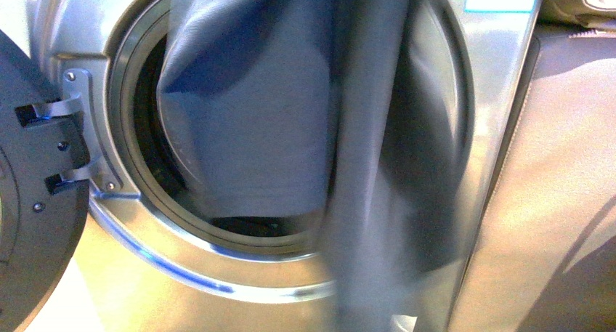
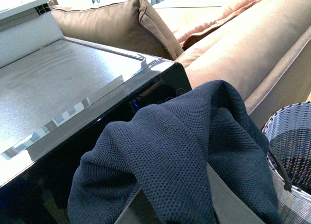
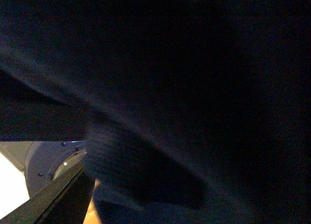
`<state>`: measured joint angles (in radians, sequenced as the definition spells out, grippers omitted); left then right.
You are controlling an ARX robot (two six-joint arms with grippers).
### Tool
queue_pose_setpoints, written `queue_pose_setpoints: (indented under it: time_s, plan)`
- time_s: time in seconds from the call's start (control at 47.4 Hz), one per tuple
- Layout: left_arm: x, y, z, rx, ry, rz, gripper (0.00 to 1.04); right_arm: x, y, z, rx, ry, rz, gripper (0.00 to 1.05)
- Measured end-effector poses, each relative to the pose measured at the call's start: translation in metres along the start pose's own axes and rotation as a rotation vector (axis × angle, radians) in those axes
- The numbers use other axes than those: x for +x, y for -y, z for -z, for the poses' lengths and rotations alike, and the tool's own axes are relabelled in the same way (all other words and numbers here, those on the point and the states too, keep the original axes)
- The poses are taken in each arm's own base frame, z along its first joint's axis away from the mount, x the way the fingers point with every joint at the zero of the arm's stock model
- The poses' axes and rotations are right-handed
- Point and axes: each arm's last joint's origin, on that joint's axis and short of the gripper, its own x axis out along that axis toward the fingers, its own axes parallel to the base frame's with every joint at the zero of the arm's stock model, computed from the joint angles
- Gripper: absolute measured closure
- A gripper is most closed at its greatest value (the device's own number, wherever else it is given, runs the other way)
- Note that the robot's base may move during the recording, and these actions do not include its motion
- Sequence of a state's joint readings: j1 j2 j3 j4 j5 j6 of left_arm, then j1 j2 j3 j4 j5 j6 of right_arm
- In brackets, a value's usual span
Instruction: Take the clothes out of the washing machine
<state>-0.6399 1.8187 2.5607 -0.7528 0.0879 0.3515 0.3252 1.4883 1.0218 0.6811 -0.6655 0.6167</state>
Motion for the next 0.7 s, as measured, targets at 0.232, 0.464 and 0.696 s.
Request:
queue_pose_setpoints:
  time_s: [0.232,0.464,0.696]
  plan:
    - [-0.002,0.0,-0.002,0.001,0.008,-0.003,0.98,0.006,-0.01,0.01,-0.058,-0.018,0.021,0.08]
    - [-0.001,0.0,-0.002,0.001,0.006,-0.002,0.98,0.007,-0.005,0.013,-0.155,0.042,0.185,0.16]
    - [-0.001,0.0,-0.002,0.001,0.008,-0.002,0.98,0.002,0.001,0.007,-0.198,0.127,0.313,0.54]
